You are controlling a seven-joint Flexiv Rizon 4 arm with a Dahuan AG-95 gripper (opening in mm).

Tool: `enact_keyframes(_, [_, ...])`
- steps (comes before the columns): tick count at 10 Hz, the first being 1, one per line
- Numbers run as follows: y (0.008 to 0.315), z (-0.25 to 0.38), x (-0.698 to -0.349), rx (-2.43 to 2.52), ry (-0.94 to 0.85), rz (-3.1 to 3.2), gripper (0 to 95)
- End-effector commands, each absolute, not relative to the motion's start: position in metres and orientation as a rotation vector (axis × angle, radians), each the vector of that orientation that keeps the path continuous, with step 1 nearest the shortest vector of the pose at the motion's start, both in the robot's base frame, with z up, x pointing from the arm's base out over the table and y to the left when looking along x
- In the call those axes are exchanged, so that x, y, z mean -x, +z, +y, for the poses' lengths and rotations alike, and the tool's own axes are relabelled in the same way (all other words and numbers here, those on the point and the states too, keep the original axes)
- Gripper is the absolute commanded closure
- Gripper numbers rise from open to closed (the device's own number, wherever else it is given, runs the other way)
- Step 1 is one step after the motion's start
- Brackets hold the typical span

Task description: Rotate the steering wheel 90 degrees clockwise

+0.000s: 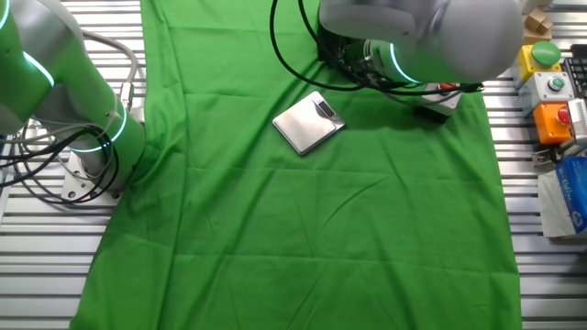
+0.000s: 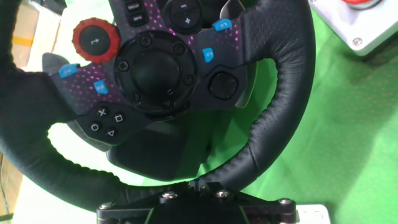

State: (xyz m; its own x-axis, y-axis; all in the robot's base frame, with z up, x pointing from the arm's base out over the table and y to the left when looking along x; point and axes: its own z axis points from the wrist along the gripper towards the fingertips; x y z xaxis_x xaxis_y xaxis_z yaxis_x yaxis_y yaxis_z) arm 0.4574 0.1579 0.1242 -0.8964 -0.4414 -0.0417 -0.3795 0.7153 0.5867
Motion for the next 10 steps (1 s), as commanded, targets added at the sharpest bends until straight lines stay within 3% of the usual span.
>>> enact_keyframes(1, [0.124,0.159,-0.456,-0.64,-0.965,-2.807,95.0])
enact_keyframes(10, [0.138,0.169,-0.445,-0.469,-1.064,-2.79,95.0])
